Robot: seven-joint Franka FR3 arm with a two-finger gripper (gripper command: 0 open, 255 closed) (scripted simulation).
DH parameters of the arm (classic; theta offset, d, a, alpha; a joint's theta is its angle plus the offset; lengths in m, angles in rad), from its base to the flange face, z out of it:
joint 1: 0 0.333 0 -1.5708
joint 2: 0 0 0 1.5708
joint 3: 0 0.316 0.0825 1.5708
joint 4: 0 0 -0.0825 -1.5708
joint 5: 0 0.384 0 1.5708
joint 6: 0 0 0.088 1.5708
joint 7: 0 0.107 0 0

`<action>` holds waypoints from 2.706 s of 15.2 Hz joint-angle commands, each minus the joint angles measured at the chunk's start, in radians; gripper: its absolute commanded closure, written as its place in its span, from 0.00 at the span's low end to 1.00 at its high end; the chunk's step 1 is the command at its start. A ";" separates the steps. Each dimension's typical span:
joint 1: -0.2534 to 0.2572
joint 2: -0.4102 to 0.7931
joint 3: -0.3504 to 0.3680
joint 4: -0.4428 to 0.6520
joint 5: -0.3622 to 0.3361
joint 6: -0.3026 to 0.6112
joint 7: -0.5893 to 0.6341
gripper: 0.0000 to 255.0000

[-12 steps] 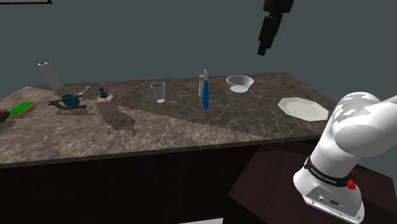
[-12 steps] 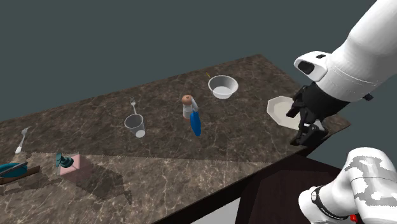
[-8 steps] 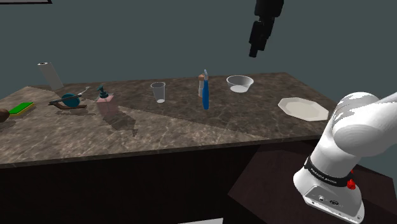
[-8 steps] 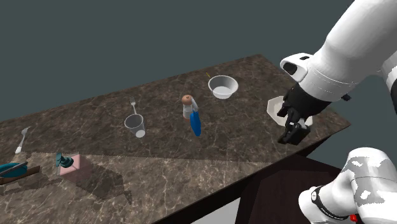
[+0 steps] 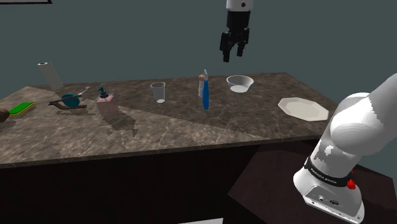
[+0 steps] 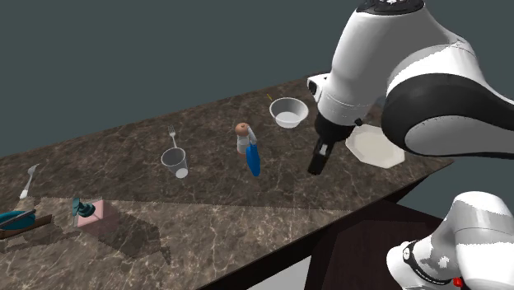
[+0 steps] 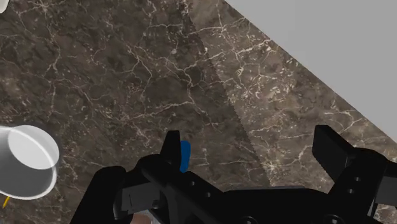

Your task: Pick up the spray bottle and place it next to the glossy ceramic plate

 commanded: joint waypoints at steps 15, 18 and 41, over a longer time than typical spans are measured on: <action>-0.084 0.606 -0.032 0.434 -0.040 0.104 0.260 0.00; -0.096 0.724 -0.048 0.552 -0.039 0.091 0.298 0.00; -0.113 0.865 -0.068 0.610 -0.034 0.162 0.337 1.00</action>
